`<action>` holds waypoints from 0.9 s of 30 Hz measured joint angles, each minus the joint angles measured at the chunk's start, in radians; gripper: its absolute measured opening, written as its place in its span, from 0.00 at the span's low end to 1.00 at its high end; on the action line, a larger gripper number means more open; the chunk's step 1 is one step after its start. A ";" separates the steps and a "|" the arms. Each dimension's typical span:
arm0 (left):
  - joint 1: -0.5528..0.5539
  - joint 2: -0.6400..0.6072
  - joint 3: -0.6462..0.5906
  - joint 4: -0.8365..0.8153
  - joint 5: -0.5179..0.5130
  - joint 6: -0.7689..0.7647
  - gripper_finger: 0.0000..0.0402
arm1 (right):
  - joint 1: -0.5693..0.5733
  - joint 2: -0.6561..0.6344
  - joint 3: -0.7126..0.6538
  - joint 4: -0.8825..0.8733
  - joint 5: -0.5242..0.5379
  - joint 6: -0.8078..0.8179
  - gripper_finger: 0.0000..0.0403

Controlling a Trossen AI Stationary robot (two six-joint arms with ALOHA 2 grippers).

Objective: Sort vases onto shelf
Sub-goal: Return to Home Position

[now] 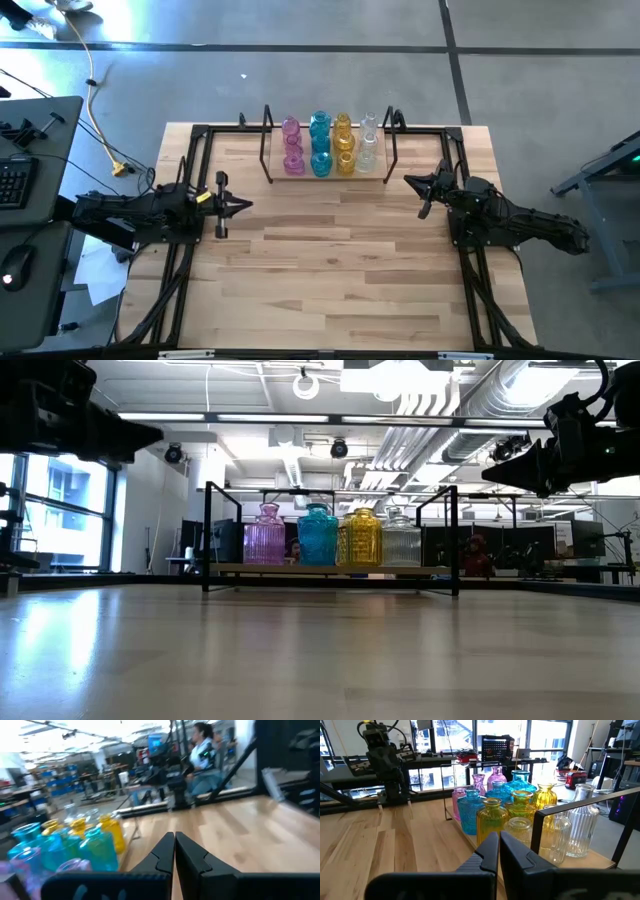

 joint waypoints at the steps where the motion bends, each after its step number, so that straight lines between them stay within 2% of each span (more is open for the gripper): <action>1: 0.000 0.002 0.000 -0.008 -0.019 0.008 0.01 | 0.000 0.000 0.000 0.000 0.000 0.000 0.00; 5: 0.000 0.003 0.000 -0.037 -0.098 -0.033 0.01 | 0.000 0.000 0.000 0.000 0.000 0.000 0.00; 11: 0.000 0.004 0.000 -0.036 -0.091 -0.166 0.01 | 0.000 0.000 0.000 0.000 0.000 0.000 0.00; 27: 0.000 0.004 0.000 -0.036 -0.091 -0.166 0.01 | 0.000 0.000 0.000 0.000 0.003 0.000 0.00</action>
